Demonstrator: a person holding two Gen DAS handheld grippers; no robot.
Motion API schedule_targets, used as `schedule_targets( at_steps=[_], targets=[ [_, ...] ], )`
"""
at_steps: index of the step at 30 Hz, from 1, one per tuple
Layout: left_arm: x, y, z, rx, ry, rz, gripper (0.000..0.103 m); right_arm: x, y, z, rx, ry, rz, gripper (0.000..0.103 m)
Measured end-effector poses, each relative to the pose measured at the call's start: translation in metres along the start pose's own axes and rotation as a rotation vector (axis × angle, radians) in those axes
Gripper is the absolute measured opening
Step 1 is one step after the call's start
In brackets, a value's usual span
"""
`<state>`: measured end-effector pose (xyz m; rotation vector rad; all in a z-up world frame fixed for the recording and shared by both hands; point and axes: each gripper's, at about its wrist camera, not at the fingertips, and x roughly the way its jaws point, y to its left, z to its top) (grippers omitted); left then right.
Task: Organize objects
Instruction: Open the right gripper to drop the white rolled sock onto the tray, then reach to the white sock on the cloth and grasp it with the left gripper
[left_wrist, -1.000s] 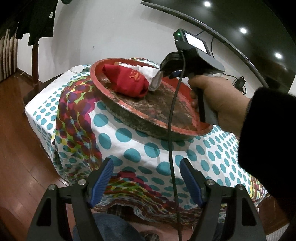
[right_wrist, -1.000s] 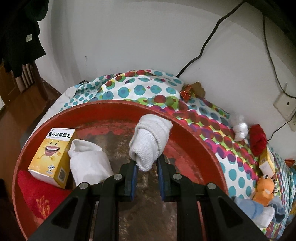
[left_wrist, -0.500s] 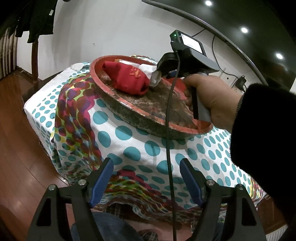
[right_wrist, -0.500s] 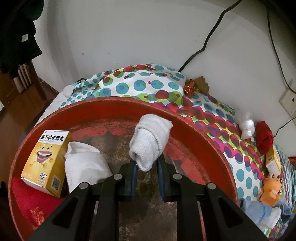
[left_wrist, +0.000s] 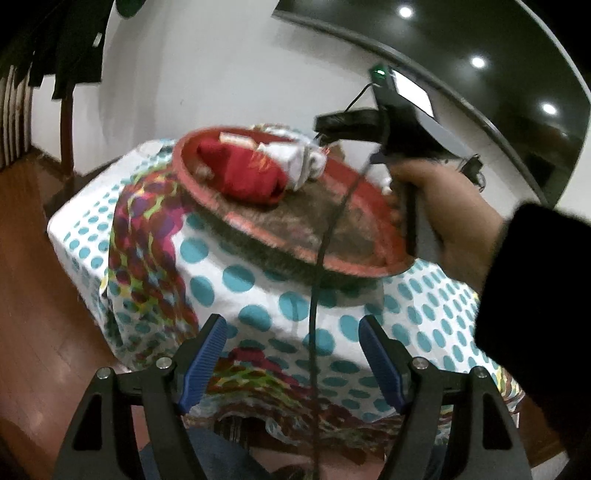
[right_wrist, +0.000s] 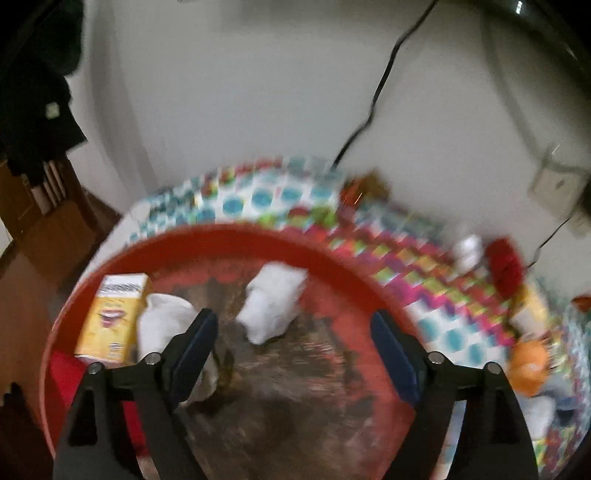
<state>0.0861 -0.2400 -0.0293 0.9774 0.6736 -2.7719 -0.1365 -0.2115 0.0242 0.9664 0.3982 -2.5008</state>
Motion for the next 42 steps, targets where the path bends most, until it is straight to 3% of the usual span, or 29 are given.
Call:
schedule_targets(
  at_steps=[3,5,10,12,14,17,24,27,37,42],
  targets=[
    [-0.014,-0.018,-0.003,0.078,-0.070,-0.046,0.076,-0.031,-0.040,-0.015,0.018,-0.062,-0.103,0.092],
    [-0.025,-0.034,-0.007,0.149,-0.105,-0.126,0.076,-0.046,-0.082,-0.033,0.071,-0.073,-0.200,0.100],
    [-0.046,-0.064,-0.021,0.275,-0.115,-0.414,0.076,-0.051,-0.195,-0.088,0.219,0.034,-0.348,0.101],
    [-0.053,-0.072,-0.026,0.314,-0.126,-0.469,0.076,-0.060,-0.232,-0.113,0.282,0.046,-0.371,0.101],
    [-0.056,-0.078,-0.030,0.356,-0.146,-0.448,0.076,-0.070,-0.262,-0.136,0.338,0.047,-0.387,0.101],
    [-0.044,-0.081,-0.034,0.354,-0.107,-0.371,0.076,-0.080,-0.300,-0.160,0.401,0.048,-0.413,0.101],
    [-0.009,-0.095,-0.036,0.339,-0.064,-0.192,0.076,-0.096,-0.367,-0.204,0.570,0.027,-0.379,0.101],
    [0.012,-0.120,-0.031,0.354,-0.020,-0.173,0.076,-0.094,-0.374,-0.215,0.573,0.029,-0.349,0.102],
    [0.085,-0.236,0.000,0.497,0.026,-0.140,0.076,-0.096,-0.409,-0.243,0.814,-0.012,-0.178,0.102],
    [0.133,-0.276,0.013,0.493,0.083,-0.094,0.076,-0.096,-0.408,-0.243,0.814,-0.025,-0.158,0.102]
  ],
)
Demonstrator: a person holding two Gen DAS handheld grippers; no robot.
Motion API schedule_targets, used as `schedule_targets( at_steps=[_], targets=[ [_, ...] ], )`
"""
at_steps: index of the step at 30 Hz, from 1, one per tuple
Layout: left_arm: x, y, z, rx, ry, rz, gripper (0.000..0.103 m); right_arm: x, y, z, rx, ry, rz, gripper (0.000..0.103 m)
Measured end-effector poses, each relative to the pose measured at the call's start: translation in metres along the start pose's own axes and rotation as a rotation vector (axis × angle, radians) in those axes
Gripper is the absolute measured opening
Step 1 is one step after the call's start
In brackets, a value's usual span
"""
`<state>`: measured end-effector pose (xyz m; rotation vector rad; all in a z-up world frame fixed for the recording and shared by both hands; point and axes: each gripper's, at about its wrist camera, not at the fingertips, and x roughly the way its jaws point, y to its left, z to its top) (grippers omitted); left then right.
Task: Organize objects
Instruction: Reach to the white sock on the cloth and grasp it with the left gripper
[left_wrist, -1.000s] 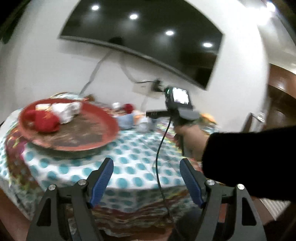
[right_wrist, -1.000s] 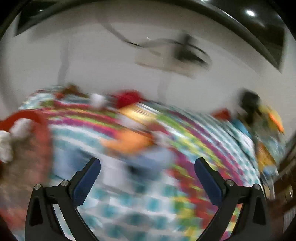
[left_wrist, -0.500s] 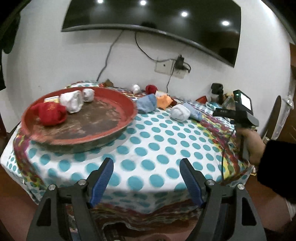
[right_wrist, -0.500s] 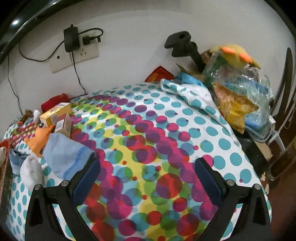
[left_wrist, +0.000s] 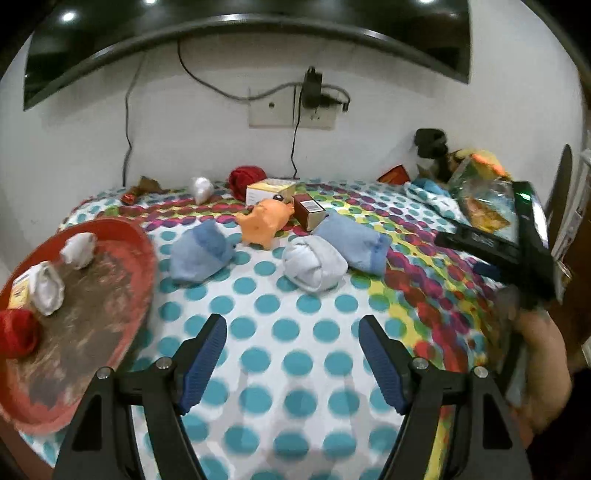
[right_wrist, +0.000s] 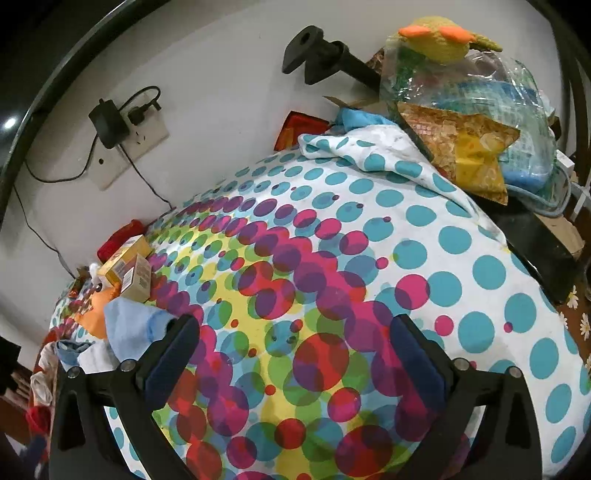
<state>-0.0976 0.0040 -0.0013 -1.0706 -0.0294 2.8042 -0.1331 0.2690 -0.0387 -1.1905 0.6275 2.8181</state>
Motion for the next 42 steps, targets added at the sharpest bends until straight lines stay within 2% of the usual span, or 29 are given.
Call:
schedule_targets(
  at_steps=[4,10,22,24,26,33,42],
  targets=[
    [0.034,-0.010,0.020,-0.033,0.046,0.008,0.076,0.000,-0.001,0.000,0.004,-0.004,0.008,0.102],
    [0.075,-0.018,0.034,-0.071,0.104,0.035,0.076,-0.002,-0.002,0.000,-0.001,-0.006,0.023,0.102],
    [0.123,-0.030,0.042,-0.065,0.155,0.109,0.075,-0.004,0.002,0.000,-0.013,-0.018,0.022,0.102],
    [0.124,-0.029,0.041,-0.070,0.155,0.104,0.057,-0.004,0.002,0.000,-0.015,-0.021,0.023,0.102],
    [0.122,-0.032,0.041,-0.056,0.150,0.104,0.054,-0.004,0.001,0.001,-0.015,-0.021,0.023,0.102],
    [0.094,-0.039,0.041,0.003,0.094,0.111,0.051,-0.003,0.000,0.002,-0.014,-0.018,0.022,0.102],
    [0.052,-0.035,0.047,0.018,0.039,0.102,0.050,-0.002,-0.004,0.003,-0.009,-0.011,0.014,0.102]
  ],
)
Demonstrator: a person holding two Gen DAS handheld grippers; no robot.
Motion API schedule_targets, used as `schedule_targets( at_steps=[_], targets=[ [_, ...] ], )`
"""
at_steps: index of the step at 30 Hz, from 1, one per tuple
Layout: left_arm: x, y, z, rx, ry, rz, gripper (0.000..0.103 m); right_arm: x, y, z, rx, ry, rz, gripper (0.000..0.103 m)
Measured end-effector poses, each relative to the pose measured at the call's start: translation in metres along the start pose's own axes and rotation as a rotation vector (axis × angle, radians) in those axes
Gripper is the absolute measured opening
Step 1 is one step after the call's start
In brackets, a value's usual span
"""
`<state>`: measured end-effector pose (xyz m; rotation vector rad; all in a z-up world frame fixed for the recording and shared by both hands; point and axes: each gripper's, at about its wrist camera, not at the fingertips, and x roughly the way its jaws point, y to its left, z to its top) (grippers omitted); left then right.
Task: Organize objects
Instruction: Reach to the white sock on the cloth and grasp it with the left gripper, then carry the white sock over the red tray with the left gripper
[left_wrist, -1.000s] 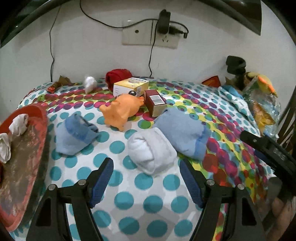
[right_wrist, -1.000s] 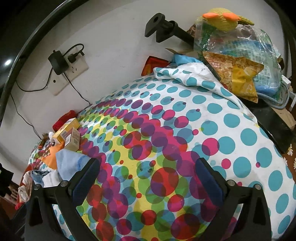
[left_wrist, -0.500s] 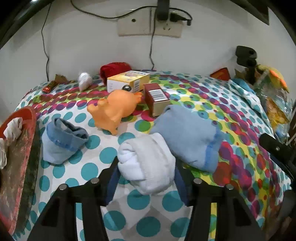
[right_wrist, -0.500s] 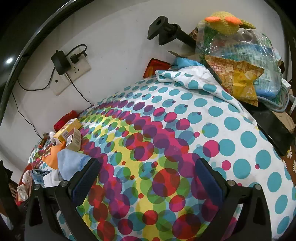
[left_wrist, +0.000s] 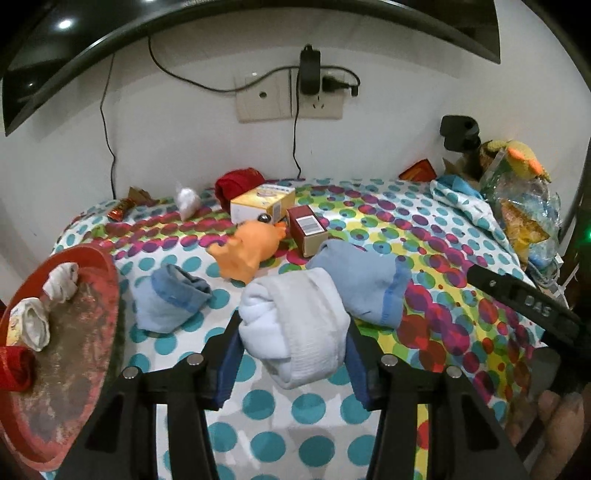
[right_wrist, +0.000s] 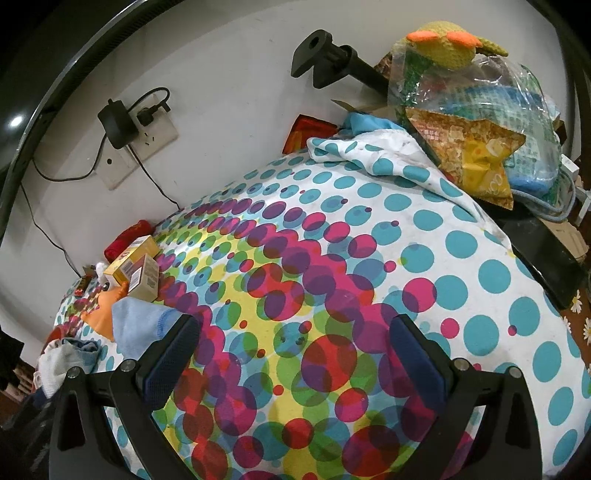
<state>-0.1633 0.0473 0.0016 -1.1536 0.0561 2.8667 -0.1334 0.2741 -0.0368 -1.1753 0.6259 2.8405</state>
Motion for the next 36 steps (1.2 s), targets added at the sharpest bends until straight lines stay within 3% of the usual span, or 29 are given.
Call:
schedule_targets(
  at_steps=[6,15,27,36],
  targets=[
    [-0.023,0.018,0.001,-0.021,-0.027,0.002,0.050,0.001,-0.001,0.001,-0.001,0.004,-0.002,0.102],
    [-0.053,0.079,-0.011,-0.110,-0.041,0.041,0.050,0.002,-0.003,-0.001,0.000,0.006,-0.004,0.102],
    [-0.095,0.200,-0.062,-0.264,-0.022,0.165,0.050,0.003,0.000,-0.004,-0.002,0.008,-0.003,0.102],
    [-0.103,0.261,-0.099,-0.330,0.023,0.255,0.050,0.003,-0.001,-0.004,-0.001,0.008,-0.005,0.102]
  ],
)
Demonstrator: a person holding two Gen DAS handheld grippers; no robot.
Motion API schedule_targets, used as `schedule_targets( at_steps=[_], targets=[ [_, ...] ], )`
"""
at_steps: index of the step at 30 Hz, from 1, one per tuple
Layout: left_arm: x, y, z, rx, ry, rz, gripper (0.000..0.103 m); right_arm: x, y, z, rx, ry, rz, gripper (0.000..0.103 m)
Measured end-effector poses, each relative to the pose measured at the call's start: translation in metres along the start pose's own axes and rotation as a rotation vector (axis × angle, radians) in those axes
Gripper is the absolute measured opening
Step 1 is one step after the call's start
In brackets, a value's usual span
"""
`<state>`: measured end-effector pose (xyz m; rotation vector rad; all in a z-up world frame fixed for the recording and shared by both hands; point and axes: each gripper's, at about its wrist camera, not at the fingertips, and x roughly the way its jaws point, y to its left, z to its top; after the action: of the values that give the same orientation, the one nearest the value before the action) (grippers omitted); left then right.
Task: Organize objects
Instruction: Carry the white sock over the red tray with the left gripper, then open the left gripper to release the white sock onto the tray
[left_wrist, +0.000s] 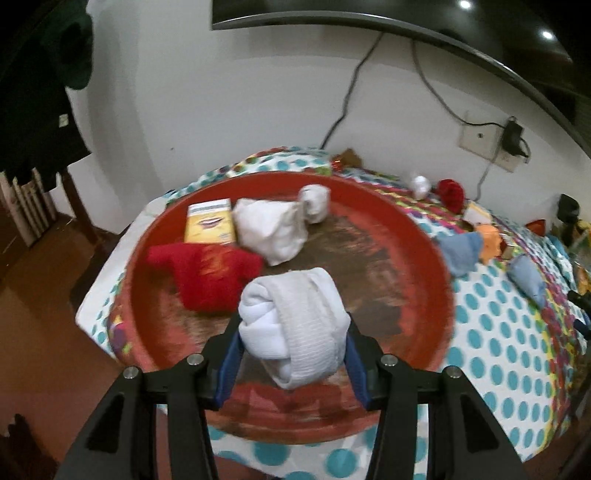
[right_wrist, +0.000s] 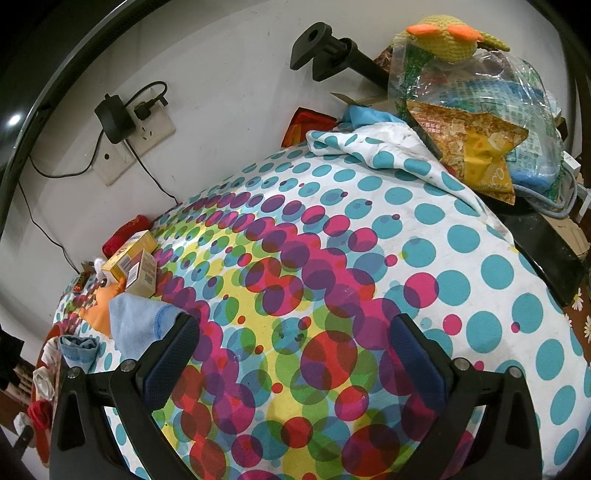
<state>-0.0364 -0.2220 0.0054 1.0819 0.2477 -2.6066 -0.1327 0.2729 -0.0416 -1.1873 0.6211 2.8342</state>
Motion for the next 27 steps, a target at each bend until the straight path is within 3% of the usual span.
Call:
schedule_targets(
  at_steps=[17,27],
  targets=[
    [0.029,0.029,-0.013,-0.036,0.057,0.049,0.050,0.000,0.000,0.000,0.000,0.001,-0.002,0.102],
    [0.031,0.027,-0.014,-0.004,0.044,0.069,0.050,0.000,-0.001,0.001,0.000,0.001,-0.003,0.102]
  ],
)
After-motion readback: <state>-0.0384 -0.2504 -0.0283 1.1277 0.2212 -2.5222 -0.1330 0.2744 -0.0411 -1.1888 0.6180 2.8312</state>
